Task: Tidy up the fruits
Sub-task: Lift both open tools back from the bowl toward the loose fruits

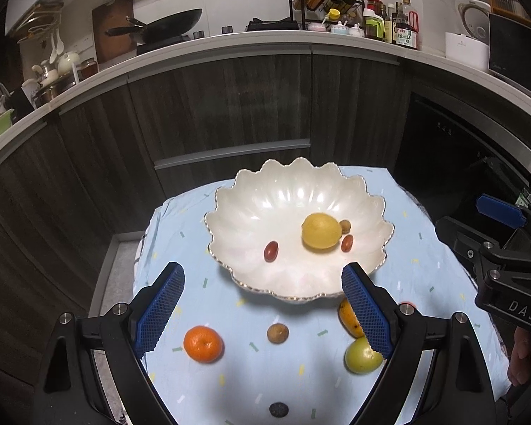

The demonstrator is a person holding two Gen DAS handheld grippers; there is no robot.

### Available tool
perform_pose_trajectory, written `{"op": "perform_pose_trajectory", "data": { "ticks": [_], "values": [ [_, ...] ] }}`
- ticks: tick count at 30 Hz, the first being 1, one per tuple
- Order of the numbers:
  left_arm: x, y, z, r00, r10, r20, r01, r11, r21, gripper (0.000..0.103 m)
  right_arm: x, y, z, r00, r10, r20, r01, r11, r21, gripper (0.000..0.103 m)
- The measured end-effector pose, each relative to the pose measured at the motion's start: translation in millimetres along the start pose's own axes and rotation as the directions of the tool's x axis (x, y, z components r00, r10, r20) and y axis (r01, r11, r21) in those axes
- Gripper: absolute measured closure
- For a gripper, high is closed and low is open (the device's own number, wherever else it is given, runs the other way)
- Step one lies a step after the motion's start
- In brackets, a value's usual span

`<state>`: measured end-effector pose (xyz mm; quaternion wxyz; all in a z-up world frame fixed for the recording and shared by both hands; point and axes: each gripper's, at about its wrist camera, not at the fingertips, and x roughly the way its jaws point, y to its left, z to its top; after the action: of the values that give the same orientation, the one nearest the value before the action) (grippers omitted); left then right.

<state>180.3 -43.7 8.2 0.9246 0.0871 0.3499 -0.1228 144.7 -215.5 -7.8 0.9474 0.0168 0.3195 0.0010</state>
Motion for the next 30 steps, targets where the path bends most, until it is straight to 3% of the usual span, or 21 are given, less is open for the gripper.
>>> {"op": "perform_pose_trajectory", "data": {
  "ticks": [30],
  "values": [
    [-9.5,8.4,-90.2,1.000,0.010,-0.010,-0.010,1.000,-0.002,0.013,5.1,27.1,-75.9,0.994,0.054,-0.093,-0.056,0.998,-0.022,0.024]
  ]
}}
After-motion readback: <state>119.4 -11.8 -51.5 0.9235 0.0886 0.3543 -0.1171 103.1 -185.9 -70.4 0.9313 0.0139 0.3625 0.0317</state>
